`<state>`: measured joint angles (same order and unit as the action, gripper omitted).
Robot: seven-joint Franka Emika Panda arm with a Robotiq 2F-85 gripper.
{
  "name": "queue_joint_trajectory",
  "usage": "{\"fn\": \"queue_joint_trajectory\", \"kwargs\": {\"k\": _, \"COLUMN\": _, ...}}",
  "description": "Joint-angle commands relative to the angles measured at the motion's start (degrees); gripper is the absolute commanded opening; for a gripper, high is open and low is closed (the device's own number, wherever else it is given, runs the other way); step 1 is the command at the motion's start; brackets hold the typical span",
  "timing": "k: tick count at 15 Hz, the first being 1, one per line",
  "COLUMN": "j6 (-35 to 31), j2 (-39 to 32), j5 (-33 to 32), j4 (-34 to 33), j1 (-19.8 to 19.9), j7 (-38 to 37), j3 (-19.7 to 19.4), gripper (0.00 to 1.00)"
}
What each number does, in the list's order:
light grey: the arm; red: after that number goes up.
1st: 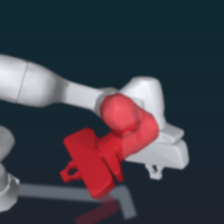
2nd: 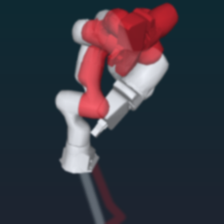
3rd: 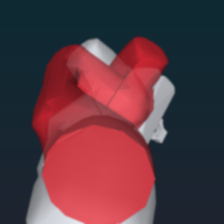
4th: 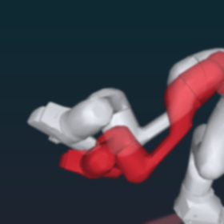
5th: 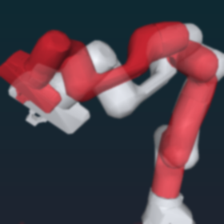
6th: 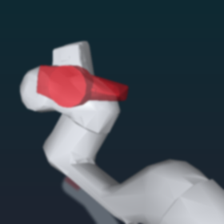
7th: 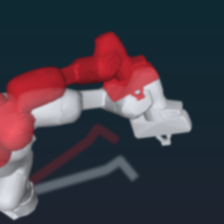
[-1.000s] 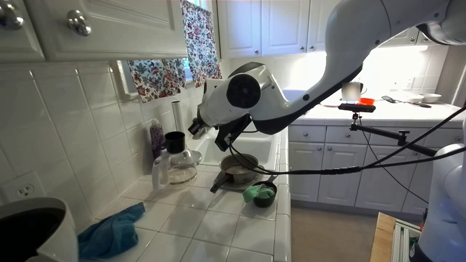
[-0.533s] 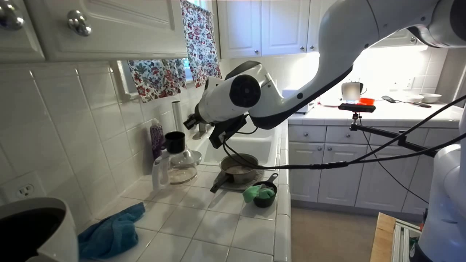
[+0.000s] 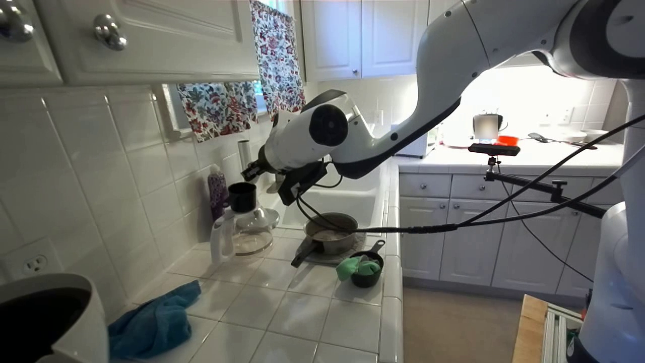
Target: Put the coffee pod in the black measuring cup.
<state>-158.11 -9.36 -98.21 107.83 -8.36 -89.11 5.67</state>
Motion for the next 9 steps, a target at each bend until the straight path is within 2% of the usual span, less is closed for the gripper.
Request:
{"fn": "queue_joint_trajectory", "kwargs": {"k": 1, "j6": -4.12, "j2": -3.62, "j5": -1.61, "j4": -4.85, "j1": 0.56, "j7": 0.72, "j3": -0.31, "gripper": 0.26}}
{"fn": "queue_joint_trajectory", "kwargs": {"k": 9, "j6": -5.87, "j2": -5.79, "j5": 0.89, "j4": -5.27, "j1": 0.56, "j7": 3.44, "j3": -0.47, "gripper": 0.26}}
